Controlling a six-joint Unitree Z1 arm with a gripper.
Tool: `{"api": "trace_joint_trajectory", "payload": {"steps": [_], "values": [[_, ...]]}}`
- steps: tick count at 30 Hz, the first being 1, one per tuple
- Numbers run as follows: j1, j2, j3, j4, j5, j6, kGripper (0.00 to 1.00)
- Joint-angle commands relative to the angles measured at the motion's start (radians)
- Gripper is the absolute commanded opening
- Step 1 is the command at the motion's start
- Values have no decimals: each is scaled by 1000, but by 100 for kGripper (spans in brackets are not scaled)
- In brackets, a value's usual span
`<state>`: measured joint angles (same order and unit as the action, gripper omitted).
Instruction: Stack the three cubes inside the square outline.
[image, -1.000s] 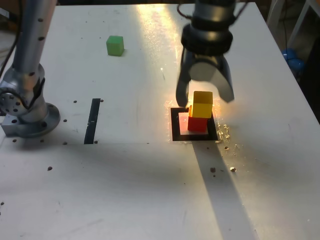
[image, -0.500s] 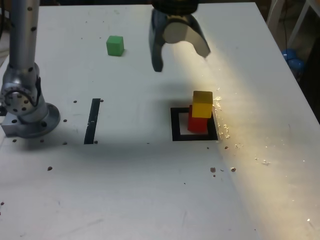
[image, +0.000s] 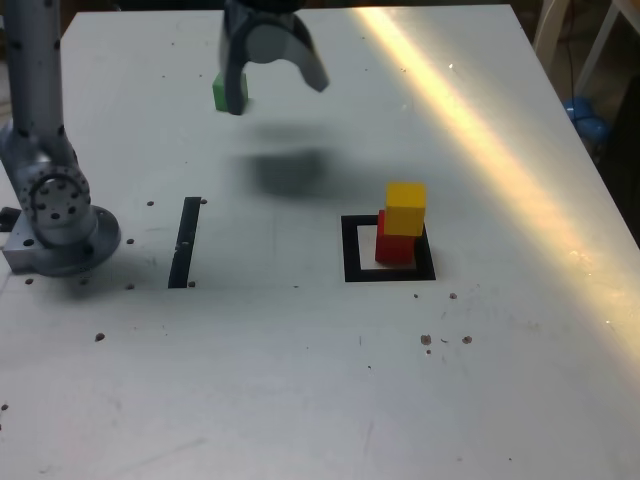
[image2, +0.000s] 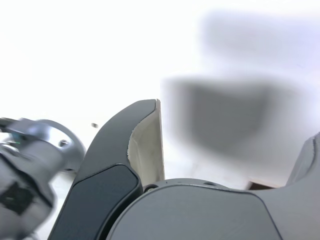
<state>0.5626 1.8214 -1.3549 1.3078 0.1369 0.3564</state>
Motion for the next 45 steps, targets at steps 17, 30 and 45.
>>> {"api": "trace_joint_trajectory", "payload": {"steps": [17, 30, 45], "values": [[195, -92, -6, 25, 115, 413, 99], [295, -8, 16, -71, 152, 568, 97], [361, 106, 29, -164, 156, 582, 97]]}}
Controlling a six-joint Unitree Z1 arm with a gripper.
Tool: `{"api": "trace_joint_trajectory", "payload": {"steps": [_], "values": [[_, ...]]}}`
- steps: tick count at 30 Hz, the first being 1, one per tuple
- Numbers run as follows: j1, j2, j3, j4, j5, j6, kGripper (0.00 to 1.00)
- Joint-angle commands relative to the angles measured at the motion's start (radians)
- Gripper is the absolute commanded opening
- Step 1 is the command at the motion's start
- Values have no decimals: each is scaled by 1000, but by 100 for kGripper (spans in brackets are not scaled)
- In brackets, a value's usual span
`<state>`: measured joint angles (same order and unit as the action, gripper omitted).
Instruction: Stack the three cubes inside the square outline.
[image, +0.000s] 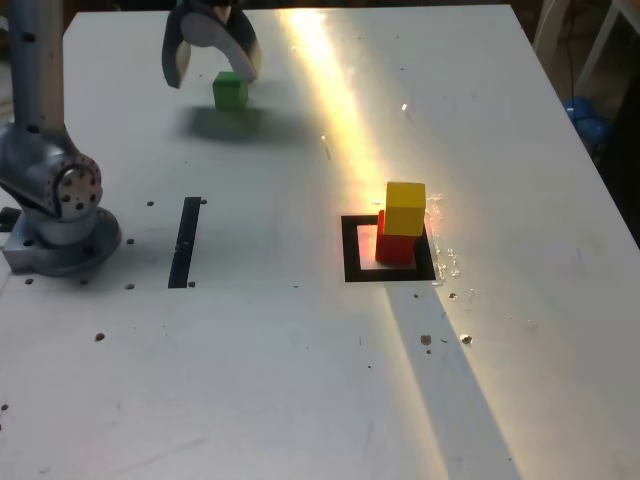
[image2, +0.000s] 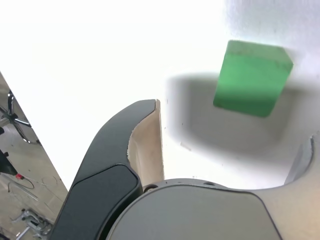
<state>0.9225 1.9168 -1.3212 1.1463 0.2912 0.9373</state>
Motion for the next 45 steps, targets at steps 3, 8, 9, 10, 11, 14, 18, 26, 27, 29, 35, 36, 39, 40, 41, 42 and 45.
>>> {"api": "trace_joint_trajectory", "payload": {"steps": [3, 8, 9, 10, 11, 14, 18, 26, 27, 29, 35, 36, 39, 40, 41, 42, 45], "values": [[5, 39, -12, -13, 2, 2, 96], [7, 79, -34, -21, 2, 1, 93], [7, 85, -40, -21, 2, 1, 92], [7, 92, -46, -21, 2, 0, 91], [7, 98, -52, -20, 2, 0, 91], [7, 120, -70, -16, 2, 0, 88], [7, 154, -91, -16, 2, -3, 80], [7, 175, -108, -17, 10, -13, 43], [7, 173, -108, -17, 11, -13, 38], [7, 170, -109, -17, 11, -12, 31], [7, 166, -108, -15, 11, -12, 26], [7, 166, -107, -15, 11, -12, 26], [4, 166, -107, -16, 11, -12, 26], [2, 166, -107, -17, 11, -12, 26], [-1, 166, -107, -18, 11, -13, 26], [-4, 166, -107, -18, 11, -14, 26], [-15, 165, -107, -18, 11, -19, 26]]}}
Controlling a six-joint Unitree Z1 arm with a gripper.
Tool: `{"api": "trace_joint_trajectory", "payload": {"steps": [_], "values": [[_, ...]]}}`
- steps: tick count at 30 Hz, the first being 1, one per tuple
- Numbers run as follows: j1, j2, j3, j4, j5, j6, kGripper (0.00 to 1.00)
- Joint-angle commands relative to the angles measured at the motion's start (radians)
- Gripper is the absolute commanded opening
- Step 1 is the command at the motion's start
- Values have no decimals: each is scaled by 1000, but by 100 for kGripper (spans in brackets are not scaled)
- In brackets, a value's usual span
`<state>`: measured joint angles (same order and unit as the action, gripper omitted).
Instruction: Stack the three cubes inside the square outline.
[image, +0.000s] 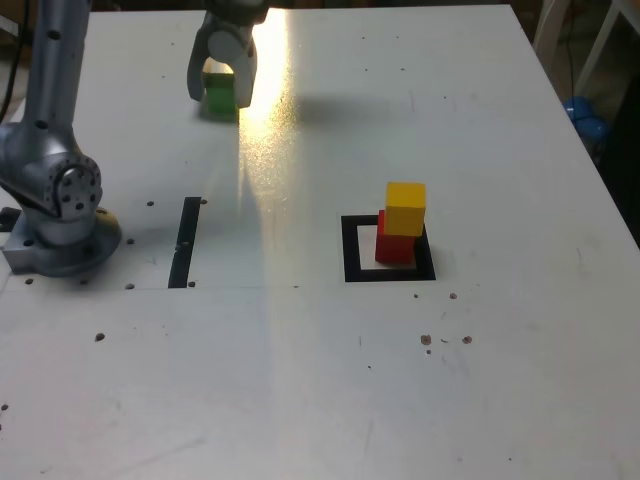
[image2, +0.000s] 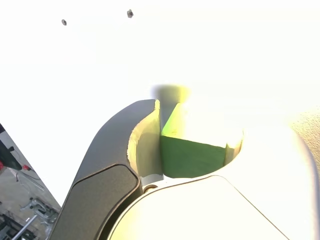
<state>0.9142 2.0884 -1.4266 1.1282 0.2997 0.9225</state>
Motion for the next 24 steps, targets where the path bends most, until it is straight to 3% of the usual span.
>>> {"api": "trace_joint_trajectory", "payload": {"steps": [1, 13, 20, 24], "values": [[-12, -7, -2, 1, 3, -7, 26], [-154, -66, -20, 60, -8, -86, 26], [-311, -106, -98, 174, -26, -168, 26], [-402, -118, -165, 253, -58, -222, 26]]}}
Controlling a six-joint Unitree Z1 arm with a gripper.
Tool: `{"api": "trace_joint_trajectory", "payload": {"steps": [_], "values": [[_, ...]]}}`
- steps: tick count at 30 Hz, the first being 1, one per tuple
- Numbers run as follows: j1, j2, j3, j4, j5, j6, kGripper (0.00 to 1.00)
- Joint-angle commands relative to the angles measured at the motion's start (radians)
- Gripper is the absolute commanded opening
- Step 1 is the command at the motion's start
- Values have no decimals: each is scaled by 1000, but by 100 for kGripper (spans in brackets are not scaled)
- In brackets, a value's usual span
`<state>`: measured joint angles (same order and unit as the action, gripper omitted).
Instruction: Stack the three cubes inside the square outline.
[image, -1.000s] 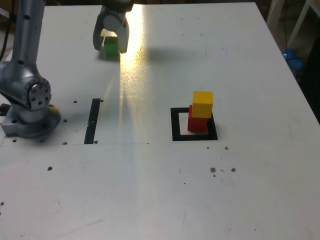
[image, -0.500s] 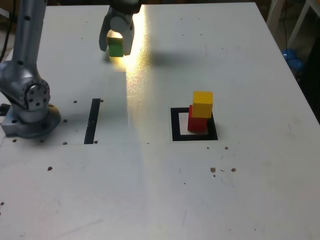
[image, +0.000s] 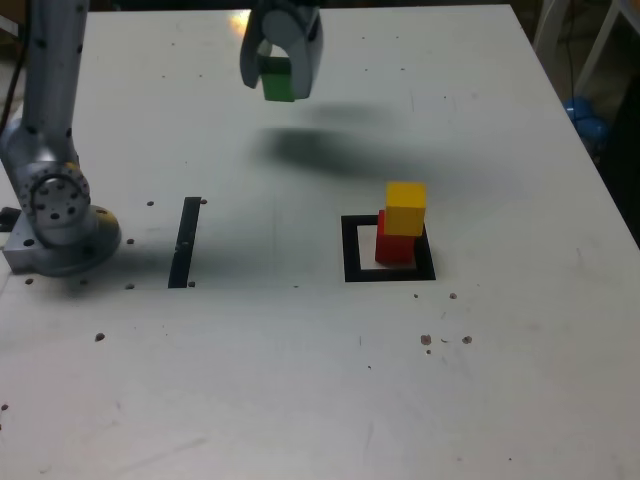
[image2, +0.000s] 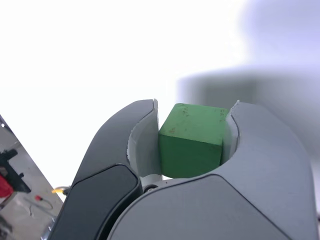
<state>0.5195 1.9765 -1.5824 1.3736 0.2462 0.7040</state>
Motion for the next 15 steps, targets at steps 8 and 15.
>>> {"api": "trace_joint_trajectory", "payload": {"steps": [8, 15], "values": [[-145, -7, -135, 110, -93, -90, 26], [-234, -4, -181, 149, -125, -171, 26]]}}
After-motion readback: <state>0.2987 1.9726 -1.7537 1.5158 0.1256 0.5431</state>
